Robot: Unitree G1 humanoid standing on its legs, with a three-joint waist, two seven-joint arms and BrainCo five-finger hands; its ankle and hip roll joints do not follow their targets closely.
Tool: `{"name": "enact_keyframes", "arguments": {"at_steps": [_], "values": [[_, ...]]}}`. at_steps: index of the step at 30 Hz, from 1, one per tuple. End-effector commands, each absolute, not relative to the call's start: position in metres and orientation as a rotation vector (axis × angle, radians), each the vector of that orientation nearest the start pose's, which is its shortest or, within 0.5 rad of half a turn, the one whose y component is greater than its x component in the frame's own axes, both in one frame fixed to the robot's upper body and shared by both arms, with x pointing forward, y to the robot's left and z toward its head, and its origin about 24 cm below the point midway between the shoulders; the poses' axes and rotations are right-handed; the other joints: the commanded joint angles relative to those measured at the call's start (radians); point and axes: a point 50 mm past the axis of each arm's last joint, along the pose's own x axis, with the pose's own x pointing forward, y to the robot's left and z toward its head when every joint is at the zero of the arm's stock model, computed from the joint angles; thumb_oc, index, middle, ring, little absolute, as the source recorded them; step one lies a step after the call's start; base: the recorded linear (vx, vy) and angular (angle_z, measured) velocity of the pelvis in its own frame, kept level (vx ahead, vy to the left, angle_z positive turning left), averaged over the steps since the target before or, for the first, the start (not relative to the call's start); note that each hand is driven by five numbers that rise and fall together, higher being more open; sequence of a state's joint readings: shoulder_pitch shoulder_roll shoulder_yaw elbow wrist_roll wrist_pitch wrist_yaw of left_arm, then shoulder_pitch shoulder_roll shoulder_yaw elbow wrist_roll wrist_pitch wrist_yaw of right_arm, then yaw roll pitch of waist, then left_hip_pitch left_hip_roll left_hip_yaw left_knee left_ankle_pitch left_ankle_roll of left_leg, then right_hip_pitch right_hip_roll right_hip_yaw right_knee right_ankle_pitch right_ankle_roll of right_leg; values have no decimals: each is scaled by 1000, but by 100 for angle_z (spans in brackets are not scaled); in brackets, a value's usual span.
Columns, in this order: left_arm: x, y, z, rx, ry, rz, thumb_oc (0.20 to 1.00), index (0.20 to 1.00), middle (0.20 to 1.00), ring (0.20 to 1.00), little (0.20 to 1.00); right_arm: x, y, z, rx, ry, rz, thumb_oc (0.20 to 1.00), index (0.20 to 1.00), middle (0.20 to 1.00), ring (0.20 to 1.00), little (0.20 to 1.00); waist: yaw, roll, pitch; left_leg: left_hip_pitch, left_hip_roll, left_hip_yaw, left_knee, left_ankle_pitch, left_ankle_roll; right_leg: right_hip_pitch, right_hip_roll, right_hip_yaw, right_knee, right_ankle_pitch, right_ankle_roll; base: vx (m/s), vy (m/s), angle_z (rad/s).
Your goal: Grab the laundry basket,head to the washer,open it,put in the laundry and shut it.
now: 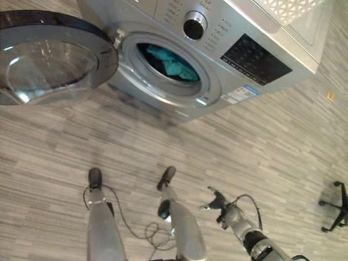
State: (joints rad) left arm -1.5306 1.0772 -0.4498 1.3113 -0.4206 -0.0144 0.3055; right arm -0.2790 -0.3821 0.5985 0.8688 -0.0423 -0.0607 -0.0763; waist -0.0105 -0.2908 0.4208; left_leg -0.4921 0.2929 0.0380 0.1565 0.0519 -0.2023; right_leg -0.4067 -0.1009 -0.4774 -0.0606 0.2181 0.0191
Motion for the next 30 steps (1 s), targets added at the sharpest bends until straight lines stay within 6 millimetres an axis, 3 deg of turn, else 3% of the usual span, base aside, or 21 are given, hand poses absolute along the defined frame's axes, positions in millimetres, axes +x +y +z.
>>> {"name": "enact_keyframes", "arguments": {"at_steps": [1,4,5,7,8,14,17,18,21,22,23,24,26,29,30], "values": [[288,433,360,512,-268,1060,1000,1000,1000,1000,1000,212,-204,-100,-753,684,369,1000,1000,1000,1000,1000,1,-18,-69,-66,-46,-25,51,-16,81,121,-92,89,21,-69,207,18,11,-3],[301,430,327,644,-182,1023,1000,1000,1000,1000,1000,208,-203,-99,-732,668,381,1000,1000,1000,1000,1000,-1,-15,-70,-48,-53,-14,50,-22,84,129,-98,92,24,-67,205,-11,13,-2],[303,432,299,734,-102,999,1000,1000,1000,1000,1000,211,-200,-95,-727,637,388,1000,1000,1000,1000,1000,0,-12,-65,-37,-55,-7,47,-24,85,130,-101,97,26,-66,204,-45,40,-8],[299,441,251,701,-5,967,1000,1000,1000,1000,1000,213,-195,-89,-725,592,414,1000,1000,1000,1000,1000,2,-6,-61,-16,-55,6,42,-28,85,134,-104,103,27,-66,203,-49,31,-23],[292,444,200,616,97,902,1000,1000,1000,1000,1000,212,-201,-83,-740,568,427,1000,1000,1000,1000,1000,-1,2,-55,11,-50,26,35,-28,82,138,-108,113,31,-66,199,-42,28,-25],[302,432,183,434,86,773,1000,1000,1000,1000,1000,219,-221,-67,-791,522,391,1000,1000,1000,1000,1000,-23,7,-50,-17,-41,18,32,-9,70,109,-93,118,23,-56,195,-56,-35,-9],[303,422,150,420,190,648,1000,1000,1000,1000,1000,215,-229,-69,-807,558,373,1000,1000,1000,1000,1000,-33,16,-59,-21,-38,9,23,-1,68,101,-87,118,20,-54,195,-19,-49,2],[303,414,130,395,230,592,1000,1000,1000,1000,1000,212,-230,-70,-814,571,383,1000,1000,1000,1000,1000,-35,21,-66,-15,-35,11,22,-1,68,104,-86,121,20,-55,194,14,-26,3],[300,378,70,334,322,419,1000,1000,1000,1000,1000,208,-237,-70,-818,591,377,1000,1000,1000,1000,1000,-38,42,-88,24,-35,25,12,-6,72,121,-89,131,22,-61,189,41,7,7],[298,361,49,326,349,346,1000,1000,1000,1000,1000,207,-239,-69,-819,591,375,1000,1000,1000,1000,1000,-39,51,-96,42,-38,33,6,-7,74,128,-92,137,23,-62,187,63,72,6],[295,327,20,281,374,224,1000,1000,1000,1000,1000,207,-241,-65,-835,577,380,1000,1000,1000,1000,1000,-42,64,-103,69,-46,46,-5,-9,77,140,-98,143,25,-67,182,48,54,1],[295,326,19,279,376,223,1000,1000,1000,1000,1000,206,-242,-65,-836,579,380,1000,1000,1000,1000,1000,-41,65,-103,72,-46,48,-7,-9,77,142,-98,144,25,-67,182,32,55,-3],[293,274,-7,160,364,79,1000,1000,1000,1000,1000,204,-241,-66,-843,576,390,1000,1000,1000,1000,1000,-39,79,-111,109,-57,65,-26,-9,81,159,-107,148,28,-73,180,36,15,-2],[297,201,-18,6,321,-100,1000,1000,1000,1000,1000,197,-235,-77,-841,610,394,1000,1000,1000,1000,1000,-40,96,-118,151,-67,82,-49,-5,86,182,-116,152,29,-82,175,34,-13,-4],[297,200,-18,6,322,-101,1000,1000,1000,1000,1000,197,-236,-77,-841,610,393,1000,1000,1000,1000,1000,-38,96,-117,153,-67,82,-50,-5,86,184,-116,152,29,-82,175,33,-13,0]]}}
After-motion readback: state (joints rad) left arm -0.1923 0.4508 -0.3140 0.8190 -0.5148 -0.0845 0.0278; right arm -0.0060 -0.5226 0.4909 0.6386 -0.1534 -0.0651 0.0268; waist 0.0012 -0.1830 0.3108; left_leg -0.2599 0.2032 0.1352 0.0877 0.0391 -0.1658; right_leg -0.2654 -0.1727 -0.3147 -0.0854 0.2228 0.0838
